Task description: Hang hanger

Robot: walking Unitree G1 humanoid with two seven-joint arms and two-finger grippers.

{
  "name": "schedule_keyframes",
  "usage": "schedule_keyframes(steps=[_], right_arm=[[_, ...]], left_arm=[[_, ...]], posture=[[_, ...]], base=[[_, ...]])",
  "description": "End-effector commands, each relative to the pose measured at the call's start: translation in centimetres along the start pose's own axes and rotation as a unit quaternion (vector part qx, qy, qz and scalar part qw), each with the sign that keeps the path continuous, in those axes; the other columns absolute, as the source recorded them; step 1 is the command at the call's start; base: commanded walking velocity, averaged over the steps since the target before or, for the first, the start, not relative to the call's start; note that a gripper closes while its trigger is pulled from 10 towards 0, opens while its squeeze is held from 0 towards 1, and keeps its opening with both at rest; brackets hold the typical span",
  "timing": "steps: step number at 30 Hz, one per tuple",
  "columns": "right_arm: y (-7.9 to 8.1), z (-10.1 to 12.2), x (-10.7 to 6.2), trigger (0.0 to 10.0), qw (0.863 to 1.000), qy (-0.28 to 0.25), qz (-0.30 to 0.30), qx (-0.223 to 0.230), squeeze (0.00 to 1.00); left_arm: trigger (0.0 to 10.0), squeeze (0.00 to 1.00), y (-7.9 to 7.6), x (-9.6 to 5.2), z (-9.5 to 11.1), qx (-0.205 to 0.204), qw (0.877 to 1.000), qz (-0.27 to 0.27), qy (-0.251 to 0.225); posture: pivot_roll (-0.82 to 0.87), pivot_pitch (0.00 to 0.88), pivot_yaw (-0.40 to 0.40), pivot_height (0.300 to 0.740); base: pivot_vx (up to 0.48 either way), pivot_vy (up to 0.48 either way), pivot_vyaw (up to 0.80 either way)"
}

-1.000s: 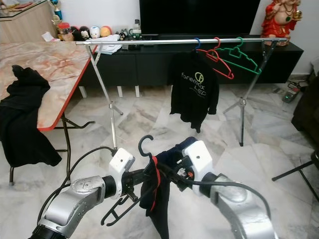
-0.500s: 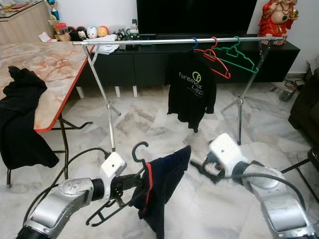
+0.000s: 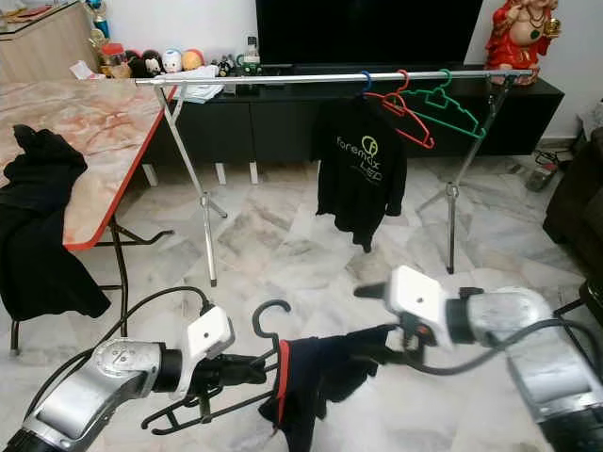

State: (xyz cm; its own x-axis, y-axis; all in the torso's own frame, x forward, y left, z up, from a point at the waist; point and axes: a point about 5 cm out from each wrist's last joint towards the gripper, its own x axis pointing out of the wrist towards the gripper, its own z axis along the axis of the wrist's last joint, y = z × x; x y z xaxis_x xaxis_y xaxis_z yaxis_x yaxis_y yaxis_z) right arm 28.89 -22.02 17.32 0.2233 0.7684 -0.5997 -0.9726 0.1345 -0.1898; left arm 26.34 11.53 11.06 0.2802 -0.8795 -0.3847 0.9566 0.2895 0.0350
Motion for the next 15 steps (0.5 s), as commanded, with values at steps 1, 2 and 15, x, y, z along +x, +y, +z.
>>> schedule_keyframes(steps=[1,2,15], right_arm=[[0.6,-0.1,0.4,10.0,0.999,-0.001,0.042,-0.006,0.0],[1.0,-0.2,0.6,10.0,0.998,-0.001,0.059,-0.007,0.0],[0.7,-1.2,4.2,10.0,0.994,-0.023,0.102,-0.01,0.0]], left_arm=[[10.0,0.0,-0.3,0.1,0.9,0.037,0.999,-0.021,-0.022],[10.0,0.0,-0.4,0.1,1.0,0.044,0.998,-0.026,-0.025],[10.0,0.0,-0.8,0.9,2.2,0.073,0.993,-0.093,-0.026]], posture=[[-0.02,0.096,-0.019,0.74],[-0.02,0.096,-0.019,0.74],[0.0,0.082,-0.028,0.74]], base=[[0.0,0.0,0.0],[0.0,0.0,0.0],[0.0,0.0,0.0]])
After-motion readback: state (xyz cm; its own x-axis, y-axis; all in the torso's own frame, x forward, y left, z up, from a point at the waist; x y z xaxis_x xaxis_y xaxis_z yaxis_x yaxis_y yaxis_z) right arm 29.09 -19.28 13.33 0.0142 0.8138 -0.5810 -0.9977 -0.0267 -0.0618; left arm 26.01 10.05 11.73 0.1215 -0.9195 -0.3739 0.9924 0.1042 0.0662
